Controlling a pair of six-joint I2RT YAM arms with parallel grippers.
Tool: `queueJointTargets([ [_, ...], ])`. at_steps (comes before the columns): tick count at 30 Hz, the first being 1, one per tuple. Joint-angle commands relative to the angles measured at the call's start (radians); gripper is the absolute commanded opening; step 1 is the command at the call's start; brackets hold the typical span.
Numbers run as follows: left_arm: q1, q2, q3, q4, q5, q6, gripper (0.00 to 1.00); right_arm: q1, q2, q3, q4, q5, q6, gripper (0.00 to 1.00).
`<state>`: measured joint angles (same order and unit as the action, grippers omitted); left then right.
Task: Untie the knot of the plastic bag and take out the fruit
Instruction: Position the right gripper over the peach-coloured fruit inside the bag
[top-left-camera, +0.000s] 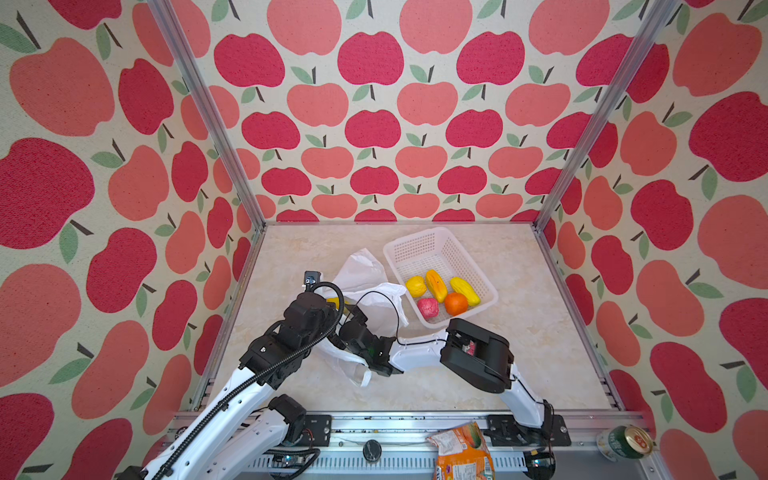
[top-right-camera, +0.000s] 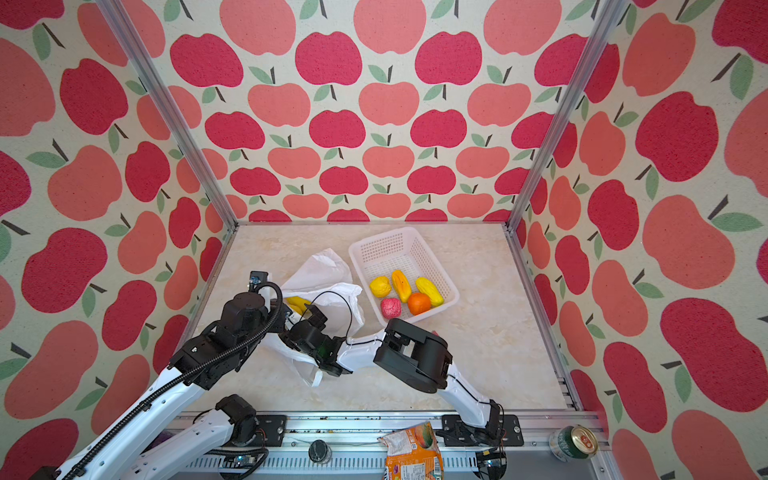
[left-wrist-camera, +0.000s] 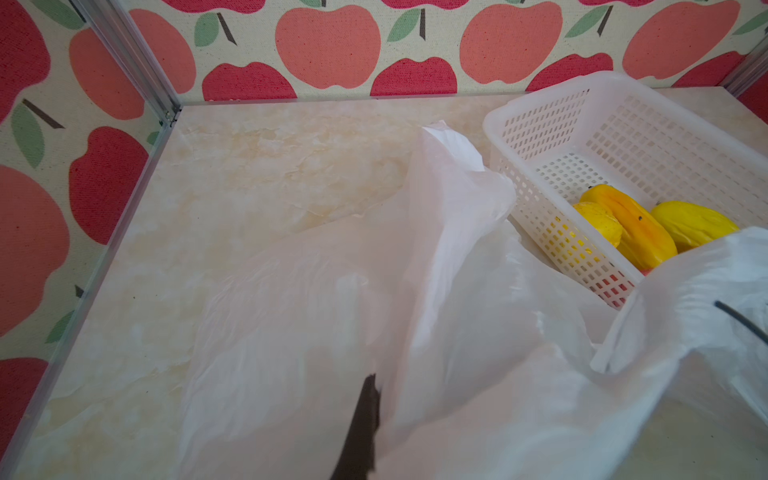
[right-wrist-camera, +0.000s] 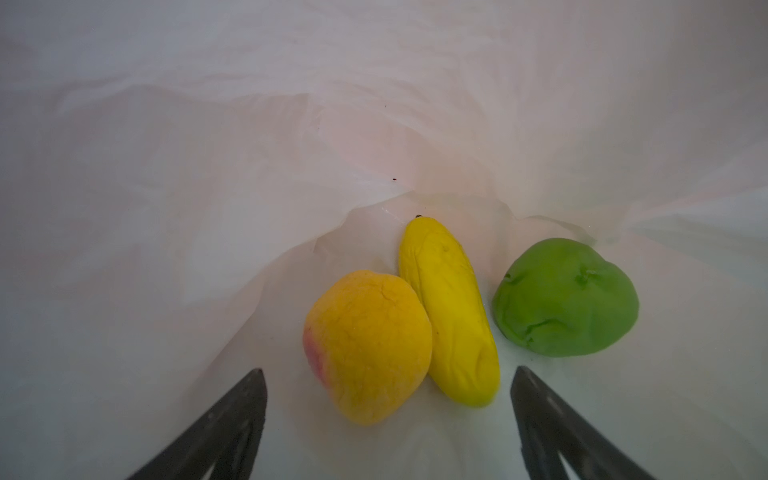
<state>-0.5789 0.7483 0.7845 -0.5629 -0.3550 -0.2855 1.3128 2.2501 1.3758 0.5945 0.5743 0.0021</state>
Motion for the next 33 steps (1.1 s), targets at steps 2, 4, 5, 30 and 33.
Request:
queueJointTargets([
  [2, -0.025, 0.005, 0.062, -0.167, -0.068, -0.107, 0.0, -0.014, 0.095, 0.166, -0.17, 0.082, -0.068, 0.99],
  [4, -0.038, 0.012, 0.078, -0.202, -0.082, -0.135, 0.0, -0.022, 0.129, 0.214, -0.211, 0.086, -0.081, 0.99],
  [5, -0.045, 0.014, 0.083, -0.213, -0.081, -0.143, 0.0, -0.026, 0.14, 0.228, -0.224, 0.086, -0.082, 0.99],
  [30, -0.188, 0.22, 0.377, -0.74, -0.116, -0.299, 0.0, -0.116, -0.005, 0.071, -0.311, -0.195, 0.114, 0.22],
  [33, -0.202, 0.216, 0.381, -0.74, -0.089, -0.287, 0.0, -0.087, -0.079, -0.023, -0.252, -0.243, 0.128, 0.18],
])
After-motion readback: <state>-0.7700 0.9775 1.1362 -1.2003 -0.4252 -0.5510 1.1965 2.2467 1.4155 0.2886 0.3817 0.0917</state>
